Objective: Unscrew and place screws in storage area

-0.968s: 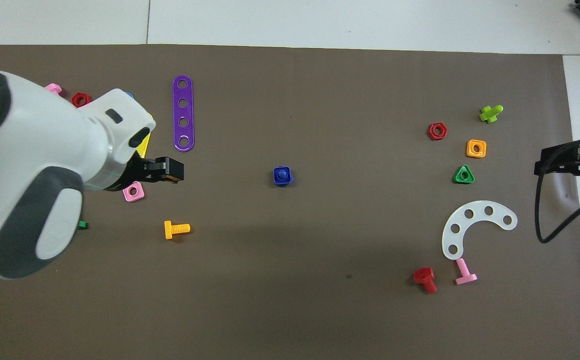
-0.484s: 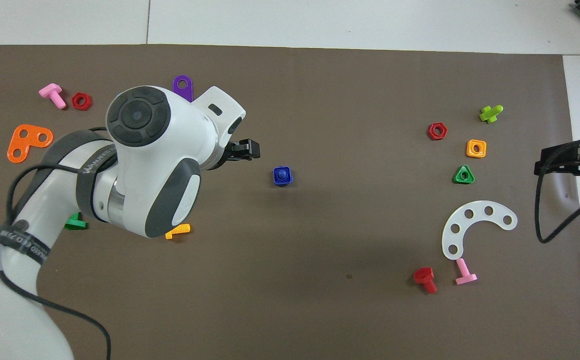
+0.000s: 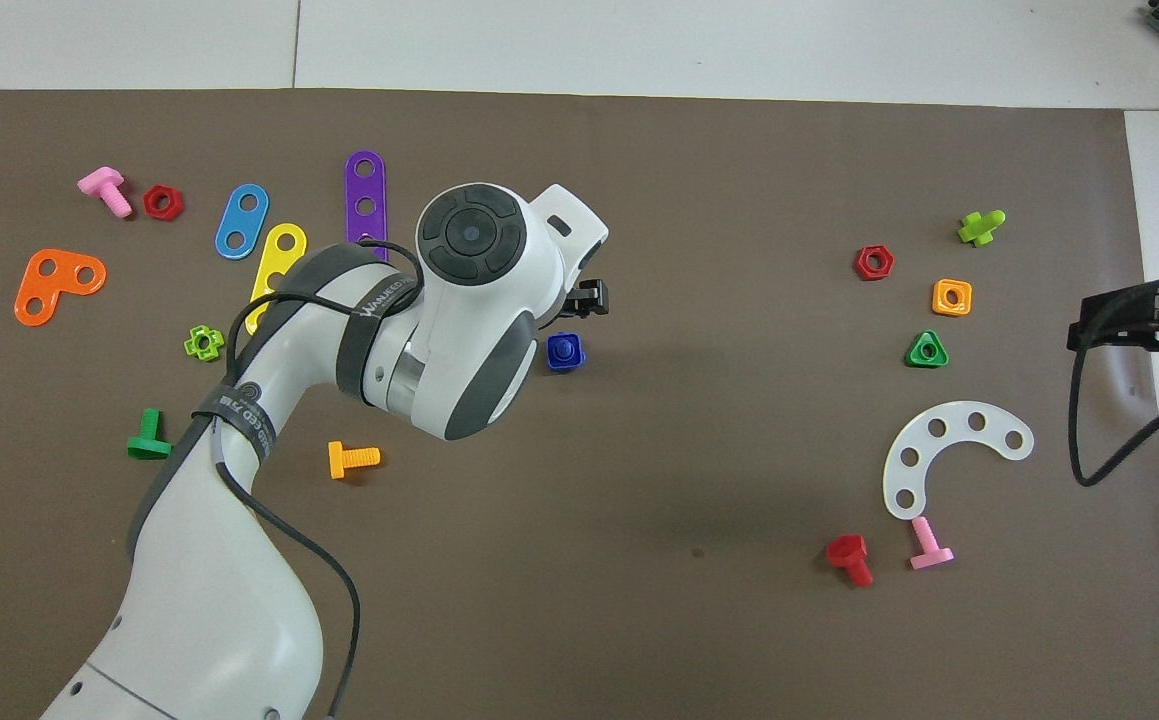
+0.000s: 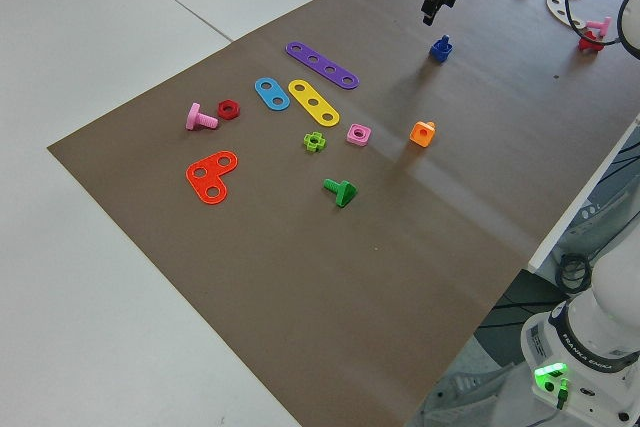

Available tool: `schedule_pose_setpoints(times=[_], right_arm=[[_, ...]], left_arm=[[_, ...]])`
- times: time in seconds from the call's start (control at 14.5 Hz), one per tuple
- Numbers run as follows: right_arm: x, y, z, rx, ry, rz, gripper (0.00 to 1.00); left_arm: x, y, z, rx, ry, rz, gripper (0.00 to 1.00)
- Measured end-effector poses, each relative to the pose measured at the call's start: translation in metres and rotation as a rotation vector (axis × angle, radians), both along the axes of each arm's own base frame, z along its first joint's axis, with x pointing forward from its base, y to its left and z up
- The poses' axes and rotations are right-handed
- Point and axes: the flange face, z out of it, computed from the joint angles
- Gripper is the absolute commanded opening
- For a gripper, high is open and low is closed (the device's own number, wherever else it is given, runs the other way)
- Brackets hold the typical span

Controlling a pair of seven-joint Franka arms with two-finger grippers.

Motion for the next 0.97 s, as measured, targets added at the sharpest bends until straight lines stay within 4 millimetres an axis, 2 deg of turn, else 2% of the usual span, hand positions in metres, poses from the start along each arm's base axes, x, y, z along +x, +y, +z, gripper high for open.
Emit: schedule_pose_setpoints(times=[0.28,0.62,0.97], right_arm=[[0.0,0.0,0.0,0.0,0.0,0.0,1.0],[0.0,0.0,0.0,0.0,0.0,0.0,1.0],[0.0,0.0,0.0,0.0,0.0,0.0,1.0]], left_arm=[[-0.016,-0.019,-0.021,0.014,0.014,-0.035,0.9],[-0.024,-0.017,-0.052,0.018,0.003,-0.041,0.87],[-0.026,-0.015,-0.06,0.014,-0.006,-0.04,0.83]])
